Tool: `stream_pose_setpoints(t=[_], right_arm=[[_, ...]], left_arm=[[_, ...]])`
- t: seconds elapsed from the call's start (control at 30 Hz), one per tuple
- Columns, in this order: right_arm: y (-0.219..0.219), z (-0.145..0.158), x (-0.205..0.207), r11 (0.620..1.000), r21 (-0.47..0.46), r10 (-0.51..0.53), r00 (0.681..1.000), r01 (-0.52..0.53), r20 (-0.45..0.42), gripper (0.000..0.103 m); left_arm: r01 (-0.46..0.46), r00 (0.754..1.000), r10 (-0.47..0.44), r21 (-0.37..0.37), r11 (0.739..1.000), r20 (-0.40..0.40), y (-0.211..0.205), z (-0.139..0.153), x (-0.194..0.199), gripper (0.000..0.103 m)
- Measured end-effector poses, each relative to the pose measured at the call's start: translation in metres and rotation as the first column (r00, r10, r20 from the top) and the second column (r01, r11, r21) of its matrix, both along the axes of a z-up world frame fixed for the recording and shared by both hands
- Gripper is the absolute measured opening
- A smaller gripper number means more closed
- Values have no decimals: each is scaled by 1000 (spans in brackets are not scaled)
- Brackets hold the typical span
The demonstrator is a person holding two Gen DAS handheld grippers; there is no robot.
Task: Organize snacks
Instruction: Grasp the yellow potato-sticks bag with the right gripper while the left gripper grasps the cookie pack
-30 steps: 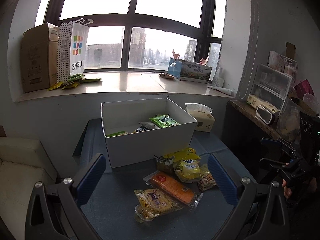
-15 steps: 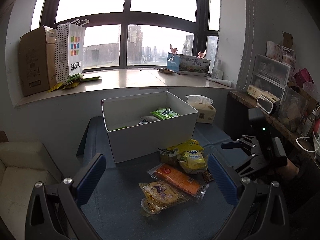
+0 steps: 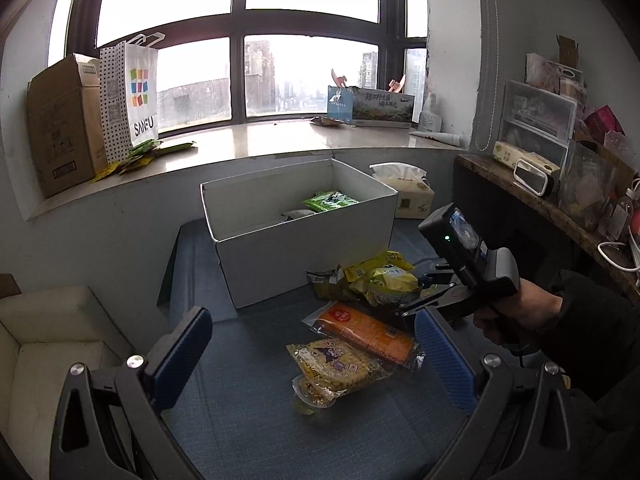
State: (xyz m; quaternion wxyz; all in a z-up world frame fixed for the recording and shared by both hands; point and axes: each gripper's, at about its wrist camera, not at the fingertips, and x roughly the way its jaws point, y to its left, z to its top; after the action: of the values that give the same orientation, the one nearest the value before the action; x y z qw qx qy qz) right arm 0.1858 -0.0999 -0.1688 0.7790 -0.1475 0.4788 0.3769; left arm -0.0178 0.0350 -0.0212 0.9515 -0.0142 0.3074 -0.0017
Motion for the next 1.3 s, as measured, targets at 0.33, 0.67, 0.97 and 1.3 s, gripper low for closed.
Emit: stream_pose_setpoints(t=[0.33, 0.67, 0.97, 1.3], right_arm=[[-57, 59, -43, 983, 185, -18, 996, 2, 84, 64], [-108, 103, -81, 961, 275, -51, 990, 13, 132, 64], [-111, 101, -81, 959, 283, -64, 992, 31, 107, 64], [-107, 102, -83, 956, 293, -52, 991, 15, 120, 64]], left_arm=[[89, 988, -78, 77, 993, -137, -3, -30, 23, 103], [416, 856, -375, 42, 909, -357, -22, -97, 79, 103], [474, 795, -370, 112, 873, -481, -31, -143, 112, 103], [352, 882, -308, 65, 934, -358, -8, -113, 83, 81]])
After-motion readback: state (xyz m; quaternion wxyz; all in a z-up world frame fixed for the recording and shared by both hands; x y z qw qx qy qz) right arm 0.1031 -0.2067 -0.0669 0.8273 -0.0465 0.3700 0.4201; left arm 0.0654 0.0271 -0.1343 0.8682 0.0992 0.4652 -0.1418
